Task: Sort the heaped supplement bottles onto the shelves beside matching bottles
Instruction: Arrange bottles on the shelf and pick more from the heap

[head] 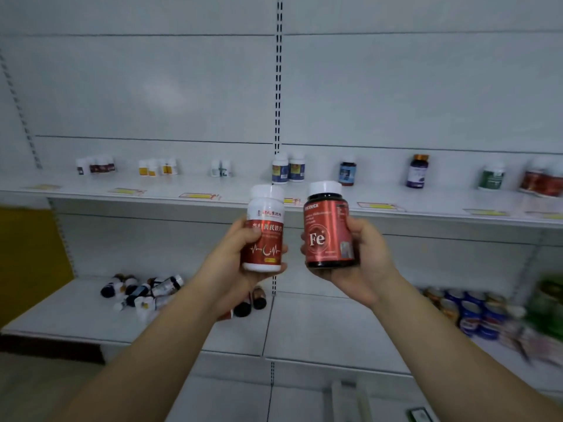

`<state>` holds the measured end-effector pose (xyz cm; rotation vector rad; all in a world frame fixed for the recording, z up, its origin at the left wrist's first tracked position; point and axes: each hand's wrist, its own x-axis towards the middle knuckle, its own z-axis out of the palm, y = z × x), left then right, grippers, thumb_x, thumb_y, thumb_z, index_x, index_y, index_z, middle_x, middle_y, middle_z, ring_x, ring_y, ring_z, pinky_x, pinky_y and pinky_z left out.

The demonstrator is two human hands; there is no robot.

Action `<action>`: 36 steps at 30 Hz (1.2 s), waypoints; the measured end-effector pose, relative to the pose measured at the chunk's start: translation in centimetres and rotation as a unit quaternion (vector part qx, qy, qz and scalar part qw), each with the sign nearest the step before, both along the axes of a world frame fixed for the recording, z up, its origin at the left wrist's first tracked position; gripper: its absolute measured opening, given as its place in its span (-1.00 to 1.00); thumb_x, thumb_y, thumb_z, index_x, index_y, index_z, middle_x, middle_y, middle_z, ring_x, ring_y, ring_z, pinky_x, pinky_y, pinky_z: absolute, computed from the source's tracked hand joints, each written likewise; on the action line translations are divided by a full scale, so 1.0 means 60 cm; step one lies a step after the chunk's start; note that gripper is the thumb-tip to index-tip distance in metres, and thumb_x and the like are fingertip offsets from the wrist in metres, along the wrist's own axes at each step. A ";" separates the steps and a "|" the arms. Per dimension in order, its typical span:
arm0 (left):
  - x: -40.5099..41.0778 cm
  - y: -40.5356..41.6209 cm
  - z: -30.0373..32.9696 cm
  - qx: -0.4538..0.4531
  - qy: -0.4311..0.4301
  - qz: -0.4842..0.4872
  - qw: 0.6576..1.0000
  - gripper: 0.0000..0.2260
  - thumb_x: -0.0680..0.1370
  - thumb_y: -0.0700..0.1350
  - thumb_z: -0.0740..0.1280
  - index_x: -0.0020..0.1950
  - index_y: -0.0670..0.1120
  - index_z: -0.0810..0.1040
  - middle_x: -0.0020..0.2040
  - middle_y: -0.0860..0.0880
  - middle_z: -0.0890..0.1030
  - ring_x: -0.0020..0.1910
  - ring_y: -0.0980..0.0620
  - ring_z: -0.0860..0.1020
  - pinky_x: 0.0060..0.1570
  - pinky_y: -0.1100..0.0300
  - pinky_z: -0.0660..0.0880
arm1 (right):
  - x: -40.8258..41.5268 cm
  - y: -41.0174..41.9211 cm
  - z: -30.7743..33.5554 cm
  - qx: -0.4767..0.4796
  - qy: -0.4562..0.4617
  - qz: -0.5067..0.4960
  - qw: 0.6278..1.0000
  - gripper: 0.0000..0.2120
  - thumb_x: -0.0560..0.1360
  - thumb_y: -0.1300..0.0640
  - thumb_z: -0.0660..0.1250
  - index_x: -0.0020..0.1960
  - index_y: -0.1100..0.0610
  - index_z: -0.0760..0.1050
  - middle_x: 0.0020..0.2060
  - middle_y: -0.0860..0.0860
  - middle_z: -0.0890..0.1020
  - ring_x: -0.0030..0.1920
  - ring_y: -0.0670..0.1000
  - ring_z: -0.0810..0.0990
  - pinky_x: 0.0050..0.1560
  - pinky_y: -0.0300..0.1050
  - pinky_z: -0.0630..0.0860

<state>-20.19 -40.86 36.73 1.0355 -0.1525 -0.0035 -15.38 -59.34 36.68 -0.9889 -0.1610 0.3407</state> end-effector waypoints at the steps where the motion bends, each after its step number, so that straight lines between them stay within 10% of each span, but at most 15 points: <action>1: 0.001 -0.013 0.001 -0.004 -0.001 0.003 1.000 -0.65 0.43 -0.16 0.23 0.22 -0.04 0.45 0.00 -0.17 0.59 -0.10 -0.12 0.60 -0.19 -0.03 0.60 | -0.002 -0.014 0.003 -0.001 0.000 0.004 1.000 -0.34 0.35 -0.07 0.23 0.37 0.25 0.40 0.04 0.23 0.59 -0.09 0.16 0.59 -0.10 0.03 0.52; 7: 0.001 -0.065 0.004 -0.001 -0.012 -0.002 1.000 -0.64 0.38 -0.14 0.26 0.19 -0.02 0.46 0.01 -0.15 0.59 -0.05 -0.12 0.58 -0.06 -0.12 0.55 | -0.010 -0.066 0.004 -0.005 -0.066 0.029 0.997 -0.16 -0.07 -0.19 0.64 0.11 0.16 0.54 -0.15 0.13 0.69 -0.19 0.11 0.67 -0.20 0.01 0.61; 15: 0.007 -0.039 0.008 0.015 -0.009 -0.033 0.999 -0.62 0.57 -0.16 0.13 0.40 -0.03 0.36 0.17 -0.20 0.55 0.01 -0.14 0.57 0.01 -0.15 0.52 | 0.002 -0.059 0.024 -0.040 -0.079 -0.036 0.995 -0.61 0.50 0.03 0.19 0.25 0.20 0.47 0.01 0.18 0.64 0.03 0.20 0.60 0.00 0.11 0.54; 23: 0.051 -0.036 0.037 0.103 -0.053 -0.068 0.991 -0.53 0.50 -0.43 0.15 0.29 0.01 0.41 0.08 -0.16 0.54 0.04 -0.14 0.54 -0.01 -0.11 0.54 | -0.001 -0.045 0.049 -0.085 -0.125 -0.099 0.984 -0.47 0.22 -0.01 0.52 0.15 0.07 0.48 -0.09 0.12 0.63 -0.11 0.13 0.62 -0.15 0.03 0.57; 30: 0.089 -0.157 0.039 0.116 -0.083 -0.165 0.976 -0.50 0.50 -0.39 0.23 0.35 0.05 0.38 0.03 -0.06 0.59 -0.03 -0.03 0.60 0.02 -0.10 0.57 | -0.039 -0.158 0.060 -0.103 -0.129 -0.285 0.944 -0.82 0.48 0.11 0.32 0.08 0.08 0.48 -0.09 0.07 0.66 -0.11 0.04 0.65 -0.04 0.02 0.57; 36: 0.084 -0.352 0.041 0.098 -0.083 -0.271 0.954 -0.48 0.50 -0.38 0.25 0.34 0.11 0.38 0.07 -0.10 0.60 0.05 -0.11 0.60 0.02 -0.12 0.56 | -0.108 -0.351 0.069 -0.132 -0.108 -0.378 0.910 -0.73 0.53 0.07 0.27 0.21 0.05 0.42 -0.02 0.08 0.65 -0.06 0.06 0.65 -0.09 0.04 0.56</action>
